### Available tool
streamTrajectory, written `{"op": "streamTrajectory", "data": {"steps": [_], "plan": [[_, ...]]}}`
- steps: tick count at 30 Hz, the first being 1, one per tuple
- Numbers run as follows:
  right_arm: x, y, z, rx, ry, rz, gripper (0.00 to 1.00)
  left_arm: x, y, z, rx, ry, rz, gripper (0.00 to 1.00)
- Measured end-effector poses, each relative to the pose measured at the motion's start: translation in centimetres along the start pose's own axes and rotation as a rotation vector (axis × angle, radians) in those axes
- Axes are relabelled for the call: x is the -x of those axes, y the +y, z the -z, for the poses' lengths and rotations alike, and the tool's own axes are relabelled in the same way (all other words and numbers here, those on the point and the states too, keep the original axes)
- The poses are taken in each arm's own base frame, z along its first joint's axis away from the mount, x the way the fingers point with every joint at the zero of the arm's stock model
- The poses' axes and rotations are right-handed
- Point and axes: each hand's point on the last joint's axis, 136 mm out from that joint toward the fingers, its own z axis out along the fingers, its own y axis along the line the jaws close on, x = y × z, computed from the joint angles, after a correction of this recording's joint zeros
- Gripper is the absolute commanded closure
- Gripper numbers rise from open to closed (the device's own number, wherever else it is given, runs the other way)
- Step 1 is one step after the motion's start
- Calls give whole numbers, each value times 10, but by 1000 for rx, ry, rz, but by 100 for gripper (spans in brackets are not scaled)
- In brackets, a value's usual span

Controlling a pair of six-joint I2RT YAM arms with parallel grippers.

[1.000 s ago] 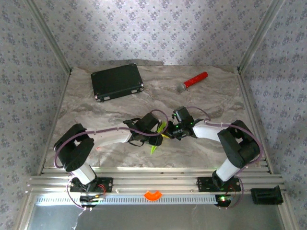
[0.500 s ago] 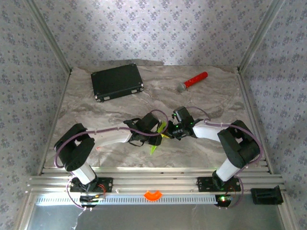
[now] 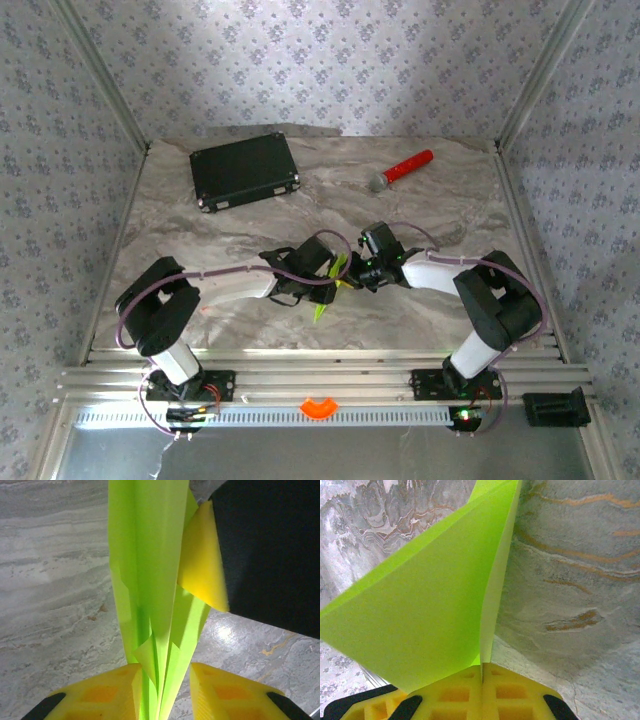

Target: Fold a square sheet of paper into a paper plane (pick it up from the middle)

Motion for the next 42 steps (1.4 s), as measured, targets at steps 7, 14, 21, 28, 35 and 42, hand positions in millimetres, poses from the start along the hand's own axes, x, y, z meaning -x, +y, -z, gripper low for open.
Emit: {"op": "streamTrajectory", "data": {"steps": [7, 14, 21, 28, 35, 42], "plan": [[0, 0, 0, 0, 0, -4, 94, 1, 3, 0, 29, -14, -7, 66], [0, 1, 0, 5, 3, -3, 94, -1, 5, -2, 63, -21, -24, 65], [0, 3, 0, 13, 1, -3, 94, 0, 7, -2, 76, -30, -27, 67], [0, 3, 0, 13, 1, -3, 94, -2, 0, -3, 68, -34, -30, 72], [0, 3, 0, 14, 2, -4, 95, -3, 2, -4, 93, -57, -26, 75], [-1, 3, 1, 21, 4, -3, 99, 3, 6, -2, 122, -85, 4, 66]]}}
